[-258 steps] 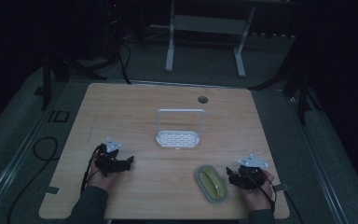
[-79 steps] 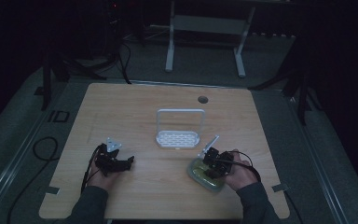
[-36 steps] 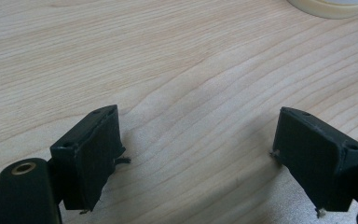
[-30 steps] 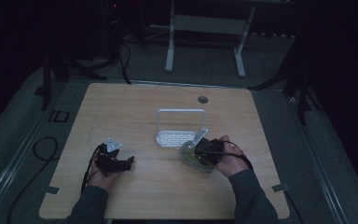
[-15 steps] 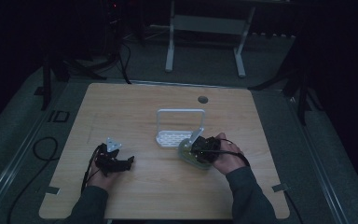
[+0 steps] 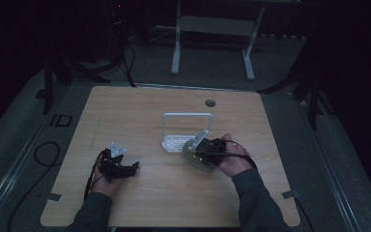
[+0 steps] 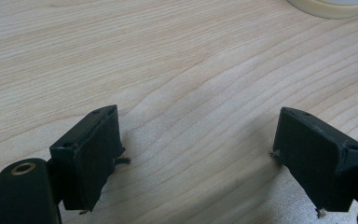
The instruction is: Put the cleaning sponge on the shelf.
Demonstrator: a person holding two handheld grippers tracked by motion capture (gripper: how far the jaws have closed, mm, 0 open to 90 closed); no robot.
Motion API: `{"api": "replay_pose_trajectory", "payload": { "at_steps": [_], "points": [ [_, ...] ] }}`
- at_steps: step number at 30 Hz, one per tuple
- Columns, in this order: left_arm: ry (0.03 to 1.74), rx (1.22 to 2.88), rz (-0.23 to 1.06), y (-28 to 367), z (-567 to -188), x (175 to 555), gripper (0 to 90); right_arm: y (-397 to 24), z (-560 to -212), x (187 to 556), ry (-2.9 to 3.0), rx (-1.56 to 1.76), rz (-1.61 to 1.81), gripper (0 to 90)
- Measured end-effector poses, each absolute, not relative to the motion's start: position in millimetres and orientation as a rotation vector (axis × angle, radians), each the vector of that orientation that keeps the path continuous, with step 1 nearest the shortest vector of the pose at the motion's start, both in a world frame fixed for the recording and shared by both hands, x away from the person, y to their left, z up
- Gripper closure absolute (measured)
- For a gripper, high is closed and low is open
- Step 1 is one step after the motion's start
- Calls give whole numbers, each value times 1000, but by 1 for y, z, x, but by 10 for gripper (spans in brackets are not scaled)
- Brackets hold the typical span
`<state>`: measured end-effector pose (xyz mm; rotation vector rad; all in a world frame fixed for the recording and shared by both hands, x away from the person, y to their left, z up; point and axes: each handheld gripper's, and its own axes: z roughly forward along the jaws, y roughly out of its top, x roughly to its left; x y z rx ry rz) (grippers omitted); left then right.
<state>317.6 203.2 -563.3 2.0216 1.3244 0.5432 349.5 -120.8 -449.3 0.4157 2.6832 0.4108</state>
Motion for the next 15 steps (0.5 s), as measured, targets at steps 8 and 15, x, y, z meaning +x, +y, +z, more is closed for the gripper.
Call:
{"api": "replay_pose_trajectory", "payload": {
  "at_steps": [8, 15],
  "points": [
    [1323, 2023, 544, 203, -563, 318, 151, -120, -448, 353, 2675, 407, 396, 715],
    [1323, 2023, 544, 203, -563, 318, 150, -117, -449, 354, 2661, 393, 396, 715]
  ]
}}
